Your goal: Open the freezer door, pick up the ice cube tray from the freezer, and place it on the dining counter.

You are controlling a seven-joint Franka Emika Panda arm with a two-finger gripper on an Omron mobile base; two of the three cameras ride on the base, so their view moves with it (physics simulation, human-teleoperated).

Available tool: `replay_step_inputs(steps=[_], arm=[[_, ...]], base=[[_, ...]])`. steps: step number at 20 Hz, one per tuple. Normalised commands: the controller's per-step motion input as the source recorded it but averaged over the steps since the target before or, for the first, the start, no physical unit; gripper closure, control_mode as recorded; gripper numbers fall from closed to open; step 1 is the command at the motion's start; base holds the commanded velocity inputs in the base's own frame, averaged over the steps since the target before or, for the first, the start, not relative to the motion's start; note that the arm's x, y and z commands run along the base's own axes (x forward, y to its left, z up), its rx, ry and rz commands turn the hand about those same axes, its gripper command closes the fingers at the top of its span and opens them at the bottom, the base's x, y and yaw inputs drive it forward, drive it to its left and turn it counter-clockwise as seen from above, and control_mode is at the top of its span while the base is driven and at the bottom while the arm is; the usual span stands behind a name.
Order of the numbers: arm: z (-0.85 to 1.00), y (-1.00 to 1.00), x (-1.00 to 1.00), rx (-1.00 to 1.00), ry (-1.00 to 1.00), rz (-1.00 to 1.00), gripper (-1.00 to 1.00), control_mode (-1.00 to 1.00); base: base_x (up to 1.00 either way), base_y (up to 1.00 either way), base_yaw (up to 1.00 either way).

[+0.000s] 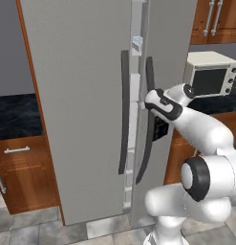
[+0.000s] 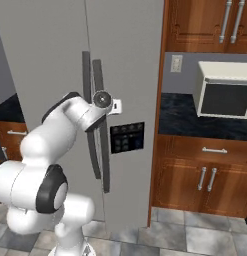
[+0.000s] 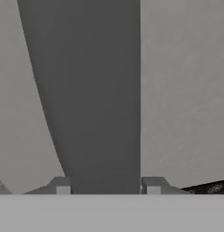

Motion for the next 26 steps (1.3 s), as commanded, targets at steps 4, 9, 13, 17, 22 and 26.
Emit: replay_step_inputs(steps=[4,9,13,17,22,26], arm=[[0.31,-0.94,-0.98,0.01,0.05,0.00,1.00,-1.00],[0.32,-0.99,-0.65,0.00,0.17,0.00,1.00,-1.00],[0.25,-0.89,-0.41,-0.01,0.14,0.00,1.00,-1.00],[0.27,-0.74,-0.22,-0.03,0.13,0.00,1.00,-1.00],[0.12,-0.05,-0.14,-0.01,0.00,0.00,-1.00,-1.00],[0.00,0.00,-0.19,-0.10,0.00,-0.06,-1.00,-1.00]], base=[[0.00,0.00,0.00],[0.00,0.00,0.00],[0.00,0.00,0.00],[0.00,0.00,0.00],[0.00,0.00,0.00],[0.00,0.00,0.00]])
